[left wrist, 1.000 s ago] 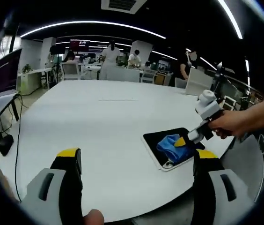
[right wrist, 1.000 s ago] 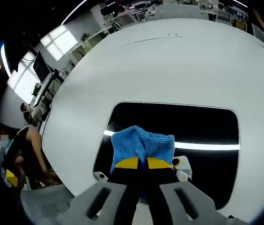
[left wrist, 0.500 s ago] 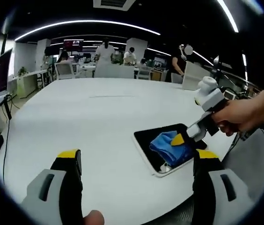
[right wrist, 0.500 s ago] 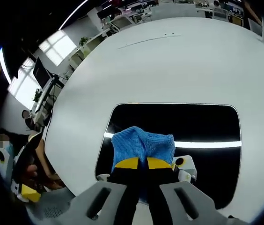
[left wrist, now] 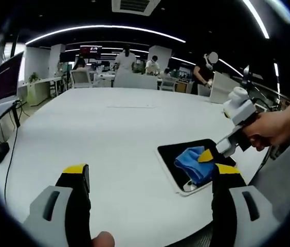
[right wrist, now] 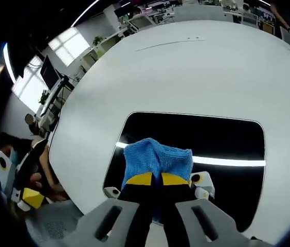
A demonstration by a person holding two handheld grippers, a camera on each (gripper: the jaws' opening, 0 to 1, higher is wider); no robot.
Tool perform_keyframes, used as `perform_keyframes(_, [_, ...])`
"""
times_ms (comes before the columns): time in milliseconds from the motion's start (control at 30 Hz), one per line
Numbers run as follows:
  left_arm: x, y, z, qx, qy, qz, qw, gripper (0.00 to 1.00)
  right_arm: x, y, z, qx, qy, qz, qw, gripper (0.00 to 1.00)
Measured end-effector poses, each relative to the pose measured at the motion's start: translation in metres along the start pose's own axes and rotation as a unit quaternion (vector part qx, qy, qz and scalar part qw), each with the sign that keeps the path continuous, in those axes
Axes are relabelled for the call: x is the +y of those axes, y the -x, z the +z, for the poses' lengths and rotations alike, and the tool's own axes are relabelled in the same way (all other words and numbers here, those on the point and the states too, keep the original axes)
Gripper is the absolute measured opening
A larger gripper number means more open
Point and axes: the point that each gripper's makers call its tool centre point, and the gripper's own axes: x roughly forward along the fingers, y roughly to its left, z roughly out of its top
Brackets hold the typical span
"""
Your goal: Wipe the mirror surface with the cleaning cloth until all visible marks leave the cleaned area.
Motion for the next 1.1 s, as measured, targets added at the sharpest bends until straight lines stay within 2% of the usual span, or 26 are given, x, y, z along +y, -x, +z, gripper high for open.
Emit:
perform_keyframes(167, [-0.004,-0.001,-0.006,0.017,-0.01,-0.008,0.9998,0.99,0.003,0.0,-0.001,0.004,0.014,-0.015,0.9998,0.0])
perform_keyframes(333, [0.002,0.001,-0.003,0.009,-0.028,0.004,0.9995,0.98,0.003,0.002,-0.003,-0.007,0.029,-0.017,0.9994,0.0])
perform_keyframes(367, [0.004,0.002,-0.004,0.011,-0.03,0.007,0.9995,0.98,0.004,0.003,-0.006,-0.002,0.02,-0.02,0.9996,0.0])
perform_keyframes(400, [0.006,0.001,-0.007,0.017,-0.032,0.012,0.9993,0.98,0.009,0.005,-0.013,0.02,-0.003,-0.013,0.9997,0.0])
perform_keyframes(533, [0.005,0.001,-0.011,0.025,-0.026,0.007,0.9993,0.98,0.01,0.006,-0.014,0.007,0.004,-0.013,0.9999,0.0])
perform_keyframes(600, [0.003,0.001,-0.011,0.025,-0.026,0.002,0.9994,0.99,0.013,0.007,-0.016,0.011,-0.022,-0.006,0.9997,0.0])
perform_keyframes(667, [-0.001,0.0,-0.015,0.036,-0.036,-0.009,0.9987,0.99,0.014,0.008,-0.019,0.009,-0.021,-0.005,0.9997,0.0])
perform_keyframes(767, [0.0,0.0,-0.018,0.045,-0.039,-0.009,0.9982,0.99,0.015,0.01,-0.022,0.006,-0.015,-0.004,0.9999,0.0])
perform_keyframes(833, [0.003,0.0,-0.019,0.046,-0.042,-0.004,0.9981,0.99,0.015,0.013,-0.026,0.009,-0.015,-0.002,0.9998,0.0])
perform_keyframes(900, [0.011,0.001,-0.015,0.038,-0.058,0.017,0.9975,0.99,0.016,0.015,-0.031,0.01,-0.014,0.003,0.9998,0.0])
perform_keyframes(1100, [0.009,0.002,-0.017,0.043,-0.059,0.011,0.9972,0.99,0.017,0.015,-0.031,0.013,-0.008,0.009,0.9998,0.0])
